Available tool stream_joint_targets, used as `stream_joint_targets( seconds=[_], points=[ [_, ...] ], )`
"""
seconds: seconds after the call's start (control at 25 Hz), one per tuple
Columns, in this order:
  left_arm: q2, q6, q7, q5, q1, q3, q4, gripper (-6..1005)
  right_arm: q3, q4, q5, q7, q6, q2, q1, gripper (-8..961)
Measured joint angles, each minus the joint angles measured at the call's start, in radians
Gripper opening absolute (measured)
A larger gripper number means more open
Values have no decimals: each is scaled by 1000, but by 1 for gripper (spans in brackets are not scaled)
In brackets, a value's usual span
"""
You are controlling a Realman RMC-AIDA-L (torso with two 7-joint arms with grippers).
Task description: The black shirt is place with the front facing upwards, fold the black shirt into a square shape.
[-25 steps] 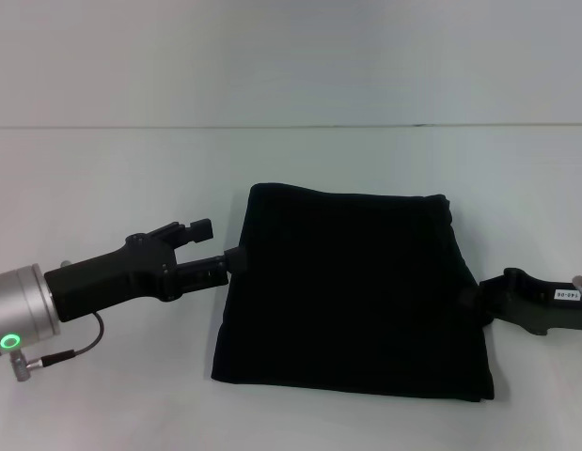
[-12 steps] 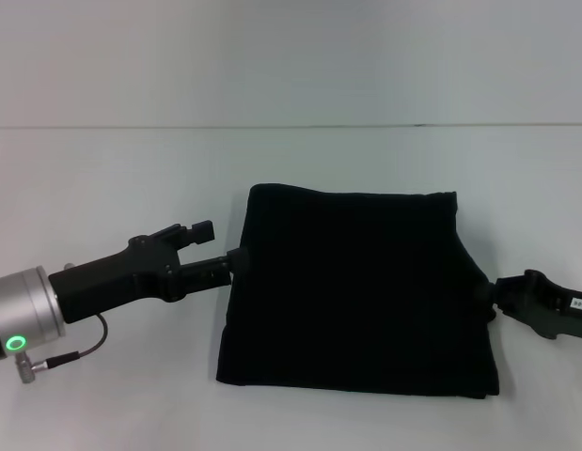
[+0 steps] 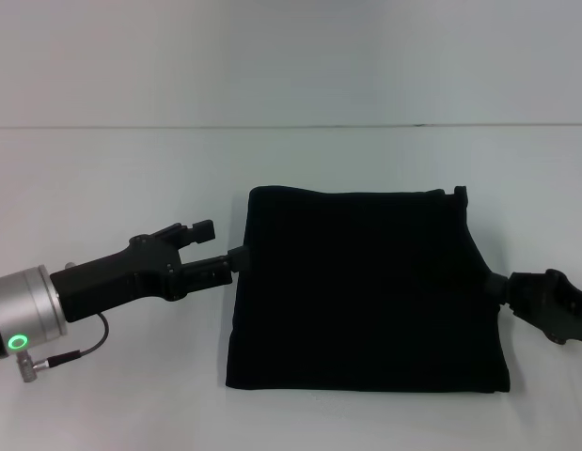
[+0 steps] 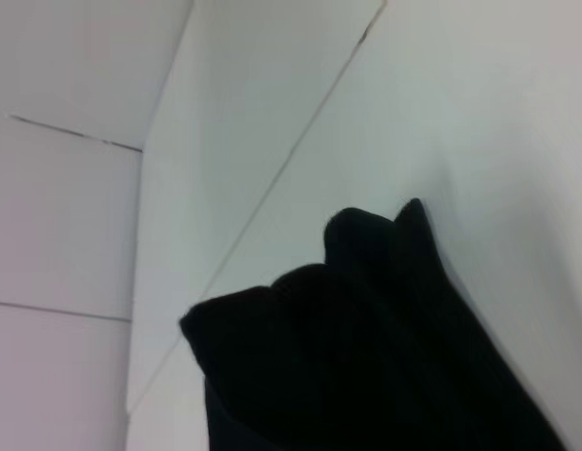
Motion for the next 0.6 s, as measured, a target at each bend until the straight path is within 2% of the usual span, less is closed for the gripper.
stream_joint_targets(
  seconds=[0.2, 0.4, 0.6],
  points=[
    [-1, -2, 4, 0, 0, 0, 0, 946, 9, 1, 94, -45, -43, 6, -34, 90],
    [-2, -2, 4, -4, 0, -1, 0, 946, 9, 1, 192, -158, -105, 6, -56, 331],
    [-1, -6, 4, -10, 1, -2, 0, 946, -23, -1, 164, -250, -98, 3, 7, 572]
  ],
)
